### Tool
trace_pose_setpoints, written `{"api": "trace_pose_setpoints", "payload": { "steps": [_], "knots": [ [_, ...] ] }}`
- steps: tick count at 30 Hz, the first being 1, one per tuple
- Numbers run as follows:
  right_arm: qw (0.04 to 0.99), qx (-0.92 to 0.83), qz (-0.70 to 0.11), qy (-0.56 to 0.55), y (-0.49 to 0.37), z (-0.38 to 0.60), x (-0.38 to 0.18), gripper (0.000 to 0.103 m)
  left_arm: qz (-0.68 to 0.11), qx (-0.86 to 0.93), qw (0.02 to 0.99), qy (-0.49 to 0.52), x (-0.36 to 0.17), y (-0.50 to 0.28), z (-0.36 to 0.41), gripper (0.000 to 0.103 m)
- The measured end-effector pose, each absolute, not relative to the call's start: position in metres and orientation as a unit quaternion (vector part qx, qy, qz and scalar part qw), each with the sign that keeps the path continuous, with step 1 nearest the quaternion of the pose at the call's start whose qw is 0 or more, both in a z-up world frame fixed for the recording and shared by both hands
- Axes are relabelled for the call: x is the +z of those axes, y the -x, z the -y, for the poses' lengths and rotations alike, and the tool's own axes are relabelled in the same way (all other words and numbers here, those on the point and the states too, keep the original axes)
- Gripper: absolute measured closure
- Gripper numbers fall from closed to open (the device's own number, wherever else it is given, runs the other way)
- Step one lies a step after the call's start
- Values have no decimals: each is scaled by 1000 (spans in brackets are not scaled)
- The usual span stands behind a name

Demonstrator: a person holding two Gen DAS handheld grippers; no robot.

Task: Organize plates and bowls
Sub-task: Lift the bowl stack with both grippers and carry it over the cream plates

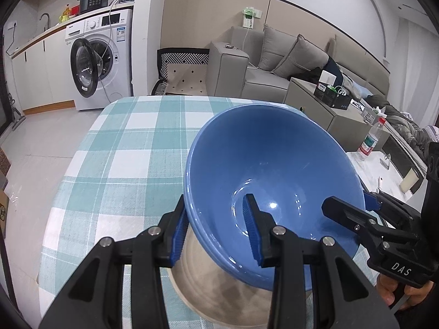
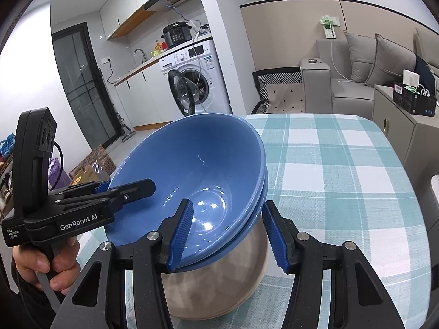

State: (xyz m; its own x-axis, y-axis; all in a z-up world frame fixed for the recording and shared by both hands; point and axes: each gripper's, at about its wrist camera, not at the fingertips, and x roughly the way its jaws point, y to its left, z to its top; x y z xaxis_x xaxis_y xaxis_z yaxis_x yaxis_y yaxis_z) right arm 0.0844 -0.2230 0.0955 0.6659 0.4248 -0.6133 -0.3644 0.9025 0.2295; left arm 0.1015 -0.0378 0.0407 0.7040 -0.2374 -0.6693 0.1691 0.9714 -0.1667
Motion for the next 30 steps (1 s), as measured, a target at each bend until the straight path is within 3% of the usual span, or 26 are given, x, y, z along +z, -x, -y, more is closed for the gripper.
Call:
{"api": "trace_pose_setpoints", "payload": {
  "steps": [30],
  "knots": [
    [909,215,-355,-38,-95,208,85,45,-381,-111,916,53,20,-112,29,63]
  ]
}}
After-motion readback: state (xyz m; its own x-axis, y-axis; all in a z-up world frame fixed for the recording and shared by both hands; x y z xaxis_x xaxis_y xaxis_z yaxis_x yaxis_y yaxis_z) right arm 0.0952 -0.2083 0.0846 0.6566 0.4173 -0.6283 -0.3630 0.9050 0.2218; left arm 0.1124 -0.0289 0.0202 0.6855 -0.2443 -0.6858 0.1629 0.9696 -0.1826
